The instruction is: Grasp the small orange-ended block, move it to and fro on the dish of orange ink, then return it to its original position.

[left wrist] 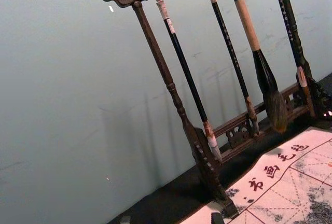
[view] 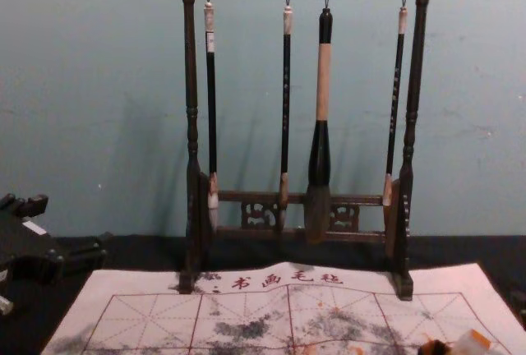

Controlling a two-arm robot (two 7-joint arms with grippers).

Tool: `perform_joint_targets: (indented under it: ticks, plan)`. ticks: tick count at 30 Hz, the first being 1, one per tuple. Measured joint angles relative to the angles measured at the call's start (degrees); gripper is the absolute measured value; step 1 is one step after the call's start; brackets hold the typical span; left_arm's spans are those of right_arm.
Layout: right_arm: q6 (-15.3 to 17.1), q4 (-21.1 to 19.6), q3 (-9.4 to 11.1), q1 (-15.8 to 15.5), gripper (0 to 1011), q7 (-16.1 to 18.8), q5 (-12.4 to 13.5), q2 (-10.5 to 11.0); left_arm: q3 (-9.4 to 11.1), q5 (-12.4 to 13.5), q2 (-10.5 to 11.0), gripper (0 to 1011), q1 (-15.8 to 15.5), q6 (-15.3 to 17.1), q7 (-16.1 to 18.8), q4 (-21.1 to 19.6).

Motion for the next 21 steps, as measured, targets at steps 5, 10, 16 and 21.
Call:
perform_joint_targets:
  ticks: [5,10,16,21]
  plan:
    - [0.0,-0.1,0.0,0.0,1000,0.0,0.0,0.1,0.0,0.0,0.0,1001,0.0,0.0,0.0,0.0]
    - [0.0,-0.1,-0.1,0.0,1000,0.1,0.1,0.1,0.0,0.0,0.0,1001,0.0,0.0,0.0,0.0]
    - [0.0,-0.2,-0.1,0.0,1000,0.1,0.1,0.1,0.0,0.0,0.0,1001,0.0,0.0,0.0,0.0]
    - [0.0,-0.2,-0.1,0.0,1000,0.1,0.1,0.1,0.0,0.0,0.0,1001,0.0,0.0,0.0,0.0]
